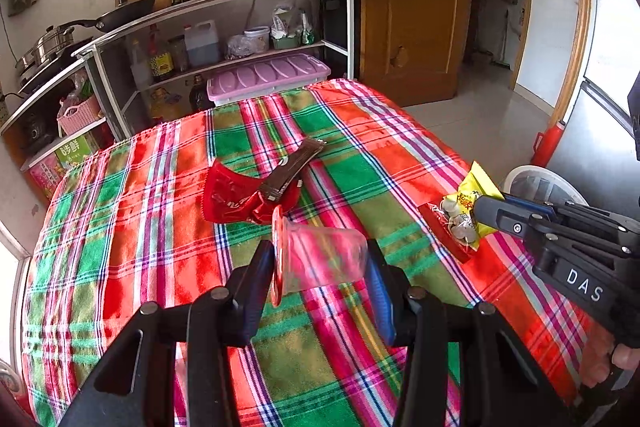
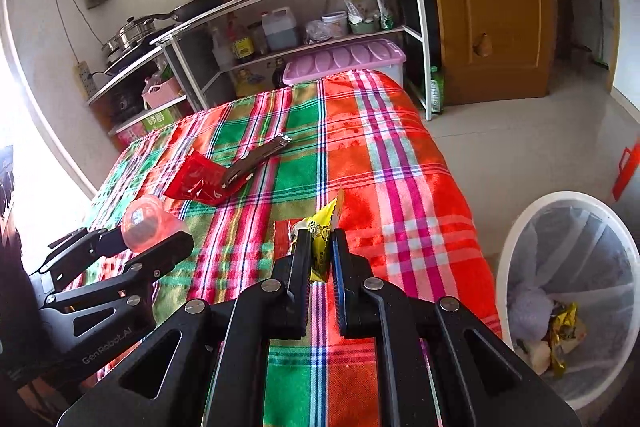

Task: Collect trash
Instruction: 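Carry the yellow packet and clear cup over the white bin, then open both tools over the bin to drop the packet and cup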

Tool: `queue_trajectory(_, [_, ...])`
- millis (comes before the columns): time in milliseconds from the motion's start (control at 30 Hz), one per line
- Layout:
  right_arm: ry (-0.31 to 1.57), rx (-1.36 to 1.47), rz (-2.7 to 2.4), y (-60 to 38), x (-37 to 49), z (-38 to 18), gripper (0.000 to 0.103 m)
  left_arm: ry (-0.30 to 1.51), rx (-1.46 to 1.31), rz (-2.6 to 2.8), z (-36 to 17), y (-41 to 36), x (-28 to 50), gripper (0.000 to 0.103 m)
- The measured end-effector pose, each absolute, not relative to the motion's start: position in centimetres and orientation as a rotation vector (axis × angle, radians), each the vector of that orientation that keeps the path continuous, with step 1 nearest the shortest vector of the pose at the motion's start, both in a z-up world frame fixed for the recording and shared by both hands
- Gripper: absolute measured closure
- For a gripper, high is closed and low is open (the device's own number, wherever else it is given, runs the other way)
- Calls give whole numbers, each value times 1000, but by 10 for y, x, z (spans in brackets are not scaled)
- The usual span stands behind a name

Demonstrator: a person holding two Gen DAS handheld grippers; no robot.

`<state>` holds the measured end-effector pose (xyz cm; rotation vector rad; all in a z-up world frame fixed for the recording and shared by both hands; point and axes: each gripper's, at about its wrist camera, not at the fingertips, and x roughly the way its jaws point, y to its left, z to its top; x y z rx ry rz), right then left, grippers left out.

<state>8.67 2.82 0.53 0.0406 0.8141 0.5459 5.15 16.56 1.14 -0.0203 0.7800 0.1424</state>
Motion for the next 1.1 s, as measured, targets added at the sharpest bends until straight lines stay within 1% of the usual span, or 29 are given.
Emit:
queue_trajectory(233, [791, 85, 465, -19, 84, 13, 93, 767, -2, 52, 17, 125, 64, 56])
queue_trajectory(533, [758, 119, 318, -95, 78, 21, 93, 759, 29, -92, 22, 48, 86, 56])
queue_trajectory(867, [773, 170, 163, -184, 73, 11, 93, 795, 73, -231, 11, -30, 110, 56])
queue_trajectory(1100, [825, 173, 113, -213, 82, -9, 93, 828, 117, -257, -2, -63, 123, 56])
